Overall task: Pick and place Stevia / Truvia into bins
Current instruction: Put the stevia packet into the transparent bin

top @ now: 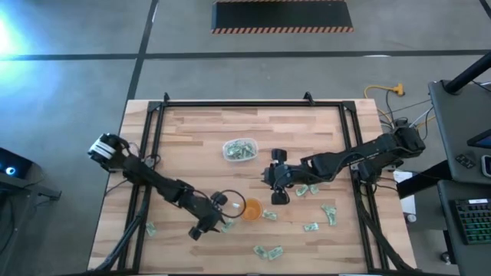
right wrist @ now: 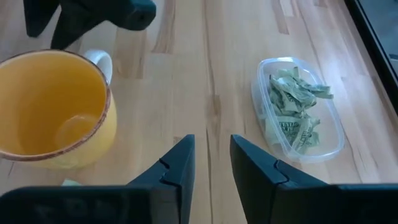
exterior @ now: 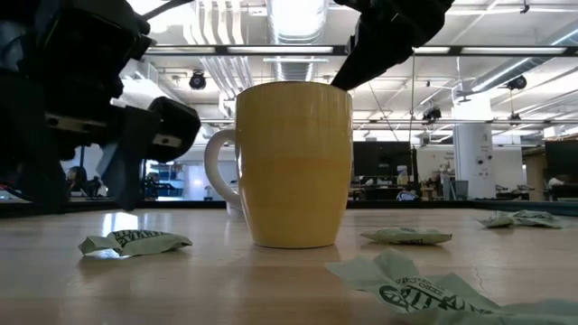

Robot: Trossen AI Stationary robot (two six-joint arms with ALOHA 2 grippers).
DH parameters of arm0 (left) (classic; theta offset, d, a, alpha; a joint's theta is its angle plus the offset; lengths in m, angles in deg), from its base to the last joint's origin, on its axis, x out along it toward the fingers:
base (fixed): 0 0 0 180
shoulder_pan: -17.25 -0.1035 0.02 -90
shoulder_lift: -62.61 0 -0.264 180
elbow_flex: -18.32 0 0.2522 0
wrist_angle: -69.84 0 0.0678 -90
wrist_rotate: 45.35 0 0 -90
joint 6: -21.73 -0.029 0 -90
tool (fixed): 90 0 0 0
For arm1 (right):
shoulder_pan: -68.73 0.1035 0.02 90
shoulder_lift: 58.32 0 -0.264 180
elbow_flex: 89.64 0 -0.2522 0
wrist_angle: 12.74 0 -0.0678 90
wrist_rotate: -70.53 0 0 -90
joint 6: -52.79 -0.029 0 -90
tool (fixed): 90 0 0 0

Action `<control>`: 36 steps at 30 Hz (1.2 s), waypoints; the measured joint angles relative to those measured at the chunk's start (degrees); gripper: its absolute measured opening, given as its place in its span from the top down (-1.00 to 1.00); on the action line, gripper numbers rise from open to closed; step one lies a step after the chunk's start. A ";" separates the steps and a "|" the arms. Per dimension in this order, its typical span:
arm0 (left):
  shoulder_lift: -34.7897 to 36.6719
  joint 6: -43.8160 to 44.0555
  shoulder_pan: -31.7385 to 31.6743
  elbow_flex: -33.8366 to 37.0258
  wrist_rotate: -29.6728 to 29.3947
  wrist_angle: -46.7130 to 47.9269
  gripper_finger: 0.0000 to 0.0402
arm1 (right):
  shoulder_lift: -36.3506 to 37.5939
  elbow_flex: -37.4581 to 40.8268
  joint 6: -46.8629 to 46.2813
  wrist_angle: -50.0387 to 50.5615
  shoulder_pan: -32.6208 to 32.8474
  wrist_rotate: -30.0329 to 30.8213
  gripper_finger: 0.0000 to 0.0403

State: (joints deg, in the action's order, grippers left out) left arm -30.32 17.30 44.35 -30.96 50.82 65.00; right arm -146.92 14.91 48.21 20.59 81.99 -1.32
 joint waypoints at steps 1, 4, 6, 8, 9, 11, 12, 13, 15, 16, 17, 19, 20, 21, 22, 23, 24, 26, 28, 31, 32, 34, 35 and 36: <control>-0.51 -0.57 0.00 -0.04 -0.78 -0.46 0.28 | 0.00 0.00 0.00 -0.02 0.00 0.00 0.55; -1.74 -0.97 0.00 -0.50 -2.16 -0.43 0.28 | 0.00 0.00 0.00 0.06 0.00 0.00 0.58; -2.31 -0.99 0.00 -0.84 -2.18 -0.50 0.28 | 0.00 0.00 0.00 0.16 0.00 0.00 0.59; -2.62 -0.99 0.00 -0.93 -2.16 -0.43 0.28 | 0.00 0.00 -0.24 0.27 0.02 -0.02 0.60; -2.85 -0.99 0.00 -0.93 -2.16 -0.50 0.28 | 0.00 0.00 -0.29 0.34 0.00 -0.01 0.61; -3.41 -0.99 -0.02 -0.90 -2.15 -0.43 0.28 | 0.00 0.00 -0.38 0.48 0.00 -0.02 0.62; -3.67 -0.96 -0.03 -0.89 -2.13 -0.42 0.28 | 0.00 0.00 -0.42 0.44 0.00 -0.02 0.62; -4.07 -0.95 -0.09 -0.92 -2.13 -0.54 0.28 | 0.00 0.00 -0.65 0.48 0.02 -0.01 0.63; -4.86 -0.95 -0.09 -1.10 -2.05 -0.95 0.28 | 0.00 0.00 -1.04 0.57 0.02 -0.02 0.63; -5.21 -0.88 -0.09 -1.17 -1.97 -0.97 0.28 | 0.00 0.00 -1.06 0.62 0.01 -0.02 0.63; -5.34 -0.86 -0.09 -1.25 -1.84 -0.93 0.28 | 0.00 0.00 -1.06 0.59 0.00 -0.02 0.63; -5.54 -0.86 -0.09 -1.32 -1.72 -0.90 0.29 | 0.00 0.00 -1.07 0.66 0.02 -0.02 0.62; -5.54 -0.86 -0.09 -1.33 -1.74 -0.88 0.29 | 0.00 0.00 -1.06 0.71 0.00 -0.02 0.61; -5.50 -0.86 -0.09 -1.34 -1.72 -0.84 0.30 | 0.00 0.00 -1.06 0.83 0.01 -0.02 0.61; -5.49 -0.86 -0.09 -1.34 -1.67 -0.82 0.31 | 0.00 0.00 -1.05 0.86 0.02 -0.02 0.60; -5.41 -0.86 -0.09 -1.34 -1.70 -0.74 0.33 | 0.00 0.00 -1.05 0.84 0.02 -0.02 0.60; -5.37 -0.86 -0.09 -1.34 -1.71 -0.67 0.36 | 0.00 0.00 -1.05 0.90 0.02 -0.02 0.59; -5.36 -0.88 -0.07 -1.34 -1.70 -0.55 0.42 | 0.00 0.00 -1.05 0.98 0.00 -0.02 0.60; -5.28 -0.91 -0.07 -1.34 -1.58 -0.42 0.51 | 0.00 0.00 -1.05 1.05 0.01 -0.04 0.61; -4.85 -0.95 -0.02 -1.34 -1.59 0.28 0.64 | 0.00 0.00 -1.05 1.10 0.00 -0.04 0.64; -4.51 -0.93 -0.04 -1.33 -1.70 1.00 0.69 | 0.00 0.00 -1.05 1.14 0.00 -0.04 0.65; -3.47 -0.95 -0.09 -1.32 -1.97 3.07 0.78 | 0.00 0.00 -1.05 1.18 0.00 -0.04 0.66; -2.82 -0.95 -0.09 -1.27 -2.07 4.31 0.83 | 0.00 0.00 -1.05 1.23 0.02 -0.04 0.66; -2.01 -0.93 -0.09 -1.24 -2.28 5.76 0.87 | 0.00 0.00 -1.04 1.21 0.01 -0.04 0.66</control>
State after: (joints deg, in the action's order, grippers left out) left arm -32.33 16.37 44.26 -32.20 48.54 70.76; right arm -146.92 14.91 47.18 21.79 82.00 -1.36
